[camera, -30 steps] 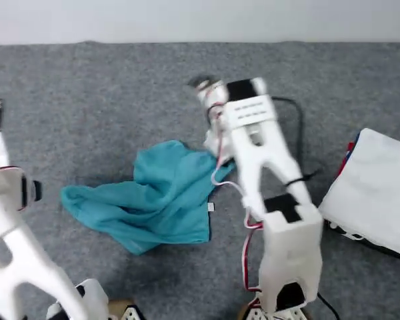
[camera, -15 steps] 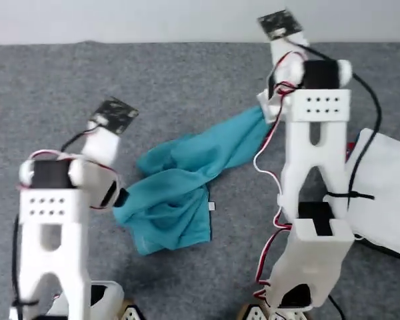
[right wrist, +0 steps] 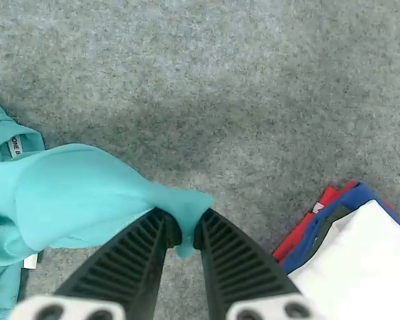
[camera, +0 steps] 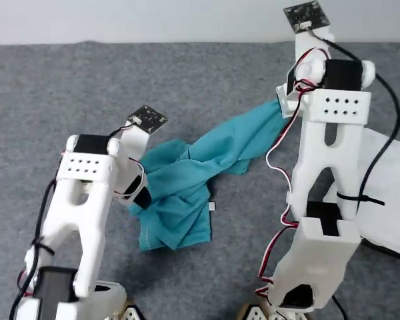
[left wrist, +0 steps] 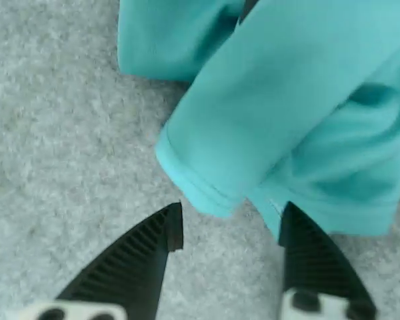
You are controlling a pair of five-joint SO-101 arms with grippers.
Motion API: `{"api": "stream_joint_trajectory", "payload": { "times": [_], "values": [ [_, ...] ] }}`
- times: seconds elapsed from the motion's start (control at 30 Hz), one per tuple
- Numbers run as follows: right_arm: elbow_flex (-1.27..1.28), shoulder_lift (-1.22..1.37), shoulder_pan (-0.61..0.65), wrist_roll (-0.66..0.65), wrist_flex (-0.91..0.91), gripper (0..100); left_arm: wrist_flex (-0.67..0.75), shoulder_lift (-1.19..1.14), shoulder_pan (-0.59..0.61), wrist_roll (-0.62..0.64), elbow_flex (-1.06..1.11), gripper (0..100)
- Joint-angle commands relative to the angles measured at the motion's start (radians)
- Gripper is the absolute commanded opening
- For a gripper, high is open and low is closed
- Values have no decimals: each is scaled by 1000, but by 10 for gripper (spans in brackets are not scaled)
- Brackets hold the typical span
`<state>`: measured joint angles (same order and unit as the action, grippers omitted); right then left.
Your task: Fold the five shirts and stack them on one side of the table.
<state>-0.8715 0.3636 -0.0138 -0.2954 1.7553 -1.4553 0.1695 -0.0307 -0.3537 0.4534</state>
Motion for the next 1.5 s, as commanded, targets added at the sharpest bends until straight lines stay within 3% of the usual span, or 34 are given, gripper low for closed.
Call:
{"api": "stream_joint_trajectory", "payload": {
  "times": [0.0,0.5,1.07,1.47],
  "values": [
    [-40,-68,10,14,41,10,60,-25,-12,6,-5,255],
    [-40,-67,22,31,41,10,72,-129,75,-146,13,216],
    [-40,-67,24,34,41,10,160,-253,68,-144,48,193],
    [-40,-64,24,34,41,10,118,-218,58,-144,22,186]
  ]
}}
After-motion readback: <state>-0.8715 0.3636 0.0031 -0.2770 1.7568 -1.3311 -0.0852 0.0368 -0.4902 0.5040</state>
